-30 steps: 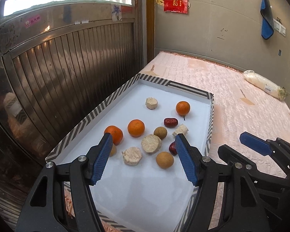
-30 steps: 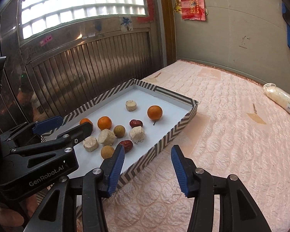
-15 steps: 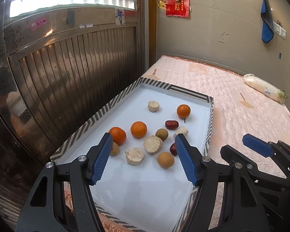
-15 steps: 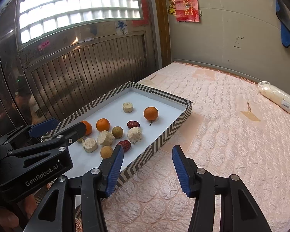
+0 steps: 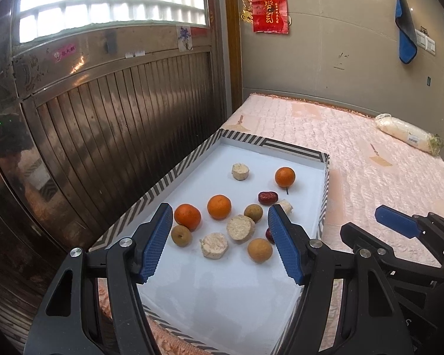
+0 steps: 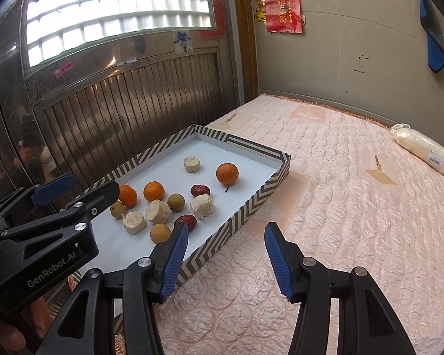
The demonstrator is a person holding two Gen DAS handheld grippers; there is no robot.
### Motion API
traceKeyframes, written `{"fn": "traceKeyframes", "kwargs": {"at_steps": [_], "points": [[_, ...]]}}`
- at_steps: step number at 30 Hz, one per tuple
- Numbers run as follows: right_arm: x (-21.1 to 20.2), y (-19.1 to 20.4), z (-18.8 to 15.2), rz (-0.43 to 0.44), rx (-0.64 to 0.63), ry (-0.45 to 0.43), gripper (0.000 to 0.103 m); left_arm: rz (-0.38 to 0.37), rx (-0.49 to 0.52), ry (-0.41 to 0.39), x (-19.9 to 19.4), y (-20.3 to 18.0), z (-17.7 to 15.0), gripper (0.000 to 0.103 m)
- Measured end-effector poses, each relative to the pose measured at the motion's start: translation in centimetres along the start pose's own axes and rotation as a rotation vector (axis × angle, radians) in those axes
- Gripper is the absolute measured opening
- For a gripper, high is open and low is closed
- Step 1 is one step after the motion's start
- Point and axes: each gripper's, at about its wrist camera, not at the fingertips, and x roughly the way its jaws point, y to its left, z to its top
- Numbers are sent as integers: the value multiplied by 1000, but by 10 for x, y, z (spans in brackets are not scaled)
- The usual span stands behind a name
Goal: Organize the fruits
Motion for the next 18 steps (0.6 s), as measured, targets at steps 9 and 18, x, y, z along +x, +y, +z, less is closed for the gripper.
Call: {"fn": "traceKeyframes", "kwargs": {"at_steps": [9, 18], "points": [[2, -1, 0, 0, -2, 7, 53, -3, 2, 23, 5, 0, -1, 68], [8, 0, -1, 1, -5, 22, 53, -15, -15, 51, 14, 4, 0, 68]]}}
